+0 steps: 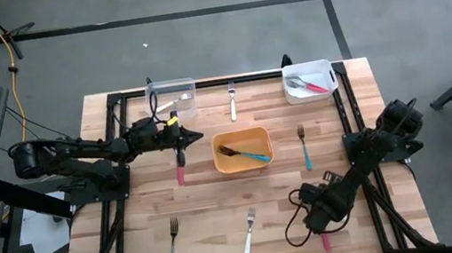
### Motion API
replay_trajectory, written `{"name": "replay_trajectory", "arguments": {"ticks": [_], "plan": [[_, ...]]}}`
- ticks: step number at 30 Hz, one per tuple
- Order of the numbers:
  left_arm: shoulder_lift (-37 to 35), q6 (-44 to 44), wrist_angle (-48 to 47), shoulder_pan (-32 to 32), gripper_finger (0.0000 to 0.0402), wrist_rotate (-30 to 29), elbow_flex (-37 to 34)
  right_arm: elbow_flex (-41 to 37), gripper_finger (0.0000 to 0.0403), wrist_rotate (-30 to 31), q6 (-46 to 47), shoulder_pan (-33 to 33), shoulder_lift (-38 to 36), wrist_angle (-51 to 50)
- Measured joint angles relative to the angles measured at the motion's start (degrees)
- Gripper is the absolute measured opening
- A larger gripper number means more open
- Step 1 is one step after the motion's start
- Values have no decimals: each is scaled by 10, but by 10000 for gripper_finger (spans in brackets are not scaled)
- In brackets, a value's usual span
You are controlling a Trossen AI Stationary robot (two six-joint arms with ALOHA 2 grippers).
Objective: Sort silverware by color (type)
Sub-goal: Put the white fork into the transparent bin
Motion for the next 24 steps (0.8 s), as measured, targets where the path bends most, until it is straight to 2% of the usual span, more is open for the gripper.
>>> {"name": "replay_trajectory", "arguments": {"ticks": [7, 12, 17, 24], "plan": [[0, 0, -6, 0, 0, 0, 0, 26, 124, 4, 0, 0, 0, -14], [0, 0, -7, 0, 0, 0, 0, 13, 149, 4, -2, 0, 0, 32], [0, -1, -7, 0, 0, 0, 0, 0, 171, 4, 0, 0, 0, 29], [0, -5, -8, 0, 0, 0, 0, -13, 156, 10, 0, -2, 0, 29]]}}
